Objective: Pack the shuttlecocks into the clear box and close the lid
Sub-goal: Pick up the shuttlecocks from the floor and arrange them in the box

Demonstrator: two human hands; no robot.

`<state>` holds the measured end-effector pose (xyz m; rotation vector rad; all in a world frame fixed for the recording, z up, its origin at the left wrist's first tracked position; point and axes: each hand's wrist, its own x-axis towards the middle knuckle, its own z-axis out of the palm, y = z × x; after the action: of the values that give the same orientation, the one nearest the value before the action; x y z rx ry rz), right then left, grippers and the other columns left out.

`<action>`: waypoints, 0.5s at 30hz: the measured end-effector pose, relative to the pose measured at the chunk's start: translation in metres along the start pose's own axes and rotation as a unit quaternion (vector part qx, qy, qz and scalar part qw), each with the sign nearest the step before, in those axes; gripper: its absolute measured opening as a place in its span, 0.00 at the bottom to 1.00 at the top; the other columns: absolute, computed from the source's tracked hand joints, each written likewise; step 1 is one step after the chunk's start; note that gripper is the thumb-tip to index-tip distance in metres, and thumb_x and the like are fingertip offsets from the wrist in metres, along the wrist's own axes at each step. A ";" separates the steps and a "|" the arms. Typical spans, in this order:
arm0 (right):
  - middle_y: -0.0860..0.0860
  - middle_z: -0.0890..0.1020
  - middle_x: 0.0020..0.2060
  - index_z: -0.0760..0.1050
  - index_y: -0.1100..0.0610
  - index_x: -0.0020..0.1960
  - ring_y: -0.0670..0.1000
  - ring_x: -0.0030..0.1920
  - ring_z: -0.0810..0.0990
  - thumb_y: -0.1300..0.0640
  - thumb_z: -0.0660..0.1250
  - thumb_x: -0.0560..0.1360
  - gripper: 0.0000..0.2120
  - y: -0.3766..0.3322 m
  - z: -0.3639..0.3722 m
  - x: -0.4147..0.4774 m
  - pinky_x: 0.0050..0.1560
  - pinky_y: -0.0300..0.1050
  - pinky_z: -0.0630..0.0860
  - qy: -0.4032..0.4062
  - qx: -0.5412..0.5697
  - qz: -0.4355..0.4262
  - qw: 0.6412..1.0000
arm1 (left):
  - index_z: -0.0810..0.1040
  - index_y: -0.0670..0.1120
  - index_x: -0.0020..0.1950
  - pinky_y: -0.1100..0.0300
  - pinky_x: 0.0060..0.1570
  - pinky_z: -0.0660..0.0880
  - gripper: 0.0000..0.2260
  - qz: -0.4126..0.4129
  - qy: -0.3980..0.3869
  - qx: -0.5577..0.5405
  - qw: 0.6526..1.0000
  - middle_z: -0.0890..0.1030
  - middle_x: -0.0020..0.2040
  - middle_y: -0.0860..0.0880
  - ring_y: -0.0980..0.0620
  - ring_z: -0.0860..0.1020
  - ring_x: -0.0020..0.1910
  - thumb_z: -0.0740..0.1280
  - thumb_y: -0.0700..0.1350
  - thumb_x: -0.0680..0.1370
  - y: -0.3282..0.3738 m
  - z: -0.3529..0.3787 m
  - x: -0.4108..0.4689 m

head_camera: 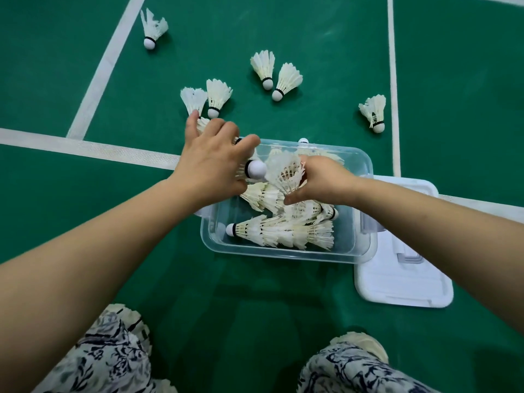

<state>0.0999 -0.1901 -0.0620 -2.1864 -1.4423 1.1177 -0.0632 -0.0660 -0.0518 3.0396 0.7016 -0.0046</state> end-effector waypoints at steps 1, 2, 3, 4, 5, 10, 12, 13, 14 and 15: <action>0.47 0.78 0.45 0.73 0.53 0.57 0.49 0.46 0.75 0.56 0.77 0.64 0.24 0.000 0.004 0.002 0.42 0.39 0.68 0.005 -0.012 -0.013 1.000 | 0.70 0.50 0.60 0.35 0.67 0.47 0.26 -0.004 0.003 -0.002 1.000 0.73 0.53 0.43 0.42 0.68 0.60 0.71 0.51 0.64 -0.001 0.000 0.000; 0.47 0.78 0.46 0.72 0.53 0.58 0.50 0.47 0.75 0.54 0.77 0.63 0.25 0.000 0.008 0.004 0.44 0.40 0.69 0.004 -0.034 -0.026 0.999 | 0.71 0.49 0.60 0.35 0.67 0.47 0.26 -0.006 0.006 -0.002 1.000 0.73 0.53 0.43 0.41 0.69 0.59 0.72 0.51 0.64 -0.002 0.000 -0.001; 0.48 0.78 0.46 0.71 0.52 0.58 0.51 0.49 0.75 0.53 0.77 0.63 0.26 0.001 0.013 0.006 0.47 0.43 0.71 -0.004 -0.068 -0.035 0.997 | 0.71 0.49 0.60 0.35 0.67 0.48 0.26 -0.006 0.009 -0.001 1.000 0.73 0.53 0.43 0.41 0.69 0.59 0.72 0.51 0.63 -0.002 0.001 -0.002; 0.50 0.78 0.46 0.69 0.52 0.58 0.53 0.50 0.75 0.51 0.76 0.64 0.27 0.002 0.018 0.008 0.50 0.46 0.71 -0.012 -0.116 -0.043 0.992 | 0.72 0.49 0.59 0.34 0.67 0.48 0.26 -0.004 0.013 0.003 1.000 0.74 0.52 0.42 0.41 0.70 0.58 0.73 0.50 0.63 -0.002 0.002 -0.003; 0.51 0.77 0.46 0.67 0.52 0.59 0.55 0.52 0.73 0.49 0.74 0.65 0.26 0.003 0.022 0.010 0.52 0.49 0.69 -0.016 -0.171 -0.051 0.984 | 0.72 0.48 0.59 0.34 0.66 0.49 0.26 -0.002 0.017 0.006 1.000 0.74 0.51 0.42 0.40 0.70 0.57 0.73 0.49 0.62 -0.001 0.003 -0.004; 0.52 0.75 0.42 0.63 0.51 0.63 0.55 0.55 0.70 0.58 0.63 0.69 0.23 0.010 0.027 0.015 0.53 0.51 0.63 -0.023 -0.315 -0.071 0.946 | 0.74 0.47 0.55 0.32 0.64 0.53 0.25 0.020 0.024 0.016 0.999 0.75 0.46 0.42 0.40 0.73 0.53 0.74 0.47 0.59 0.004 0.011 -0.008; 0.51 0.78 0.44 0.64 0.51 0.62 0.55 0.55 0.69 0.59 0.61 0.69 0.21 0.015 0.028 0.015 0.55 0.51 0.63 -0.028 -0.348 -0.067 0.935 | 0.75 0.46 0.54 0.31 0.63 0.55 0.25 0.031 0.035 0.024 0.999 0.75 0.45 0.42 0.40 0.74 0.52 0.74 0.47 0.58 0.006 0.013 -0.009; 0.51 0.80 0.47 0.64 0.51 0.62 0.55 0.55 0.69 0.58 0.61 0.69 0.21 0.017 0.028 0.016 0.55 0.52 0.63 -0.032 -0.361 -0.062 0.930 | 0.75 0.46 0.54 0.31 0.63 0.55 0.25 0.034 0.039 0.027 0.998 0.75 0.45 0.42 0.40 0.75 0.51 0.74 0.46 0.58 0.007 0.014 -0.009; 0.51 0.80 0.49 0.64 0.51 0.62 0.55 0.56 0.69 0.58 0.62 0.69 0.22 0.018 0.028 0.016 0.56 0.52 0.63 -0.038 -0.368 -0.055 0.928 | 0.75 0.46 0.54 0.31 0.63 0.55 0.26 0.035 0.039 0.029 0.998 0.75 0.44 0.42 0.40 0.75 0.51 0.74 0.46 0.58 0.007 0.015 -0.009; 0.52 0.80 0.51 0.64 0.51 0.63 0.56 0.56 0.69 0.57 0.62 0.69 0.23 0.018 0.028 0.016 0.56 0.52 0.63 -0.044 -0.372 -0.048 0.926 | 0.75 0.46 0.54 0.31 0.63 0.55 0.26 0.036 0.037 0.032 0.998 0.75 0.44 0.42 0.40 0.75 0.51 0.74 0.46 0.58 0.006 0.015 -0.009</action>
<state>0.0938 -0.1886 -0.0989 -2.4947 -2.2677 0.6939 -0.0680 -0.0758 -0.0662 3.1385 0.6086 0.0884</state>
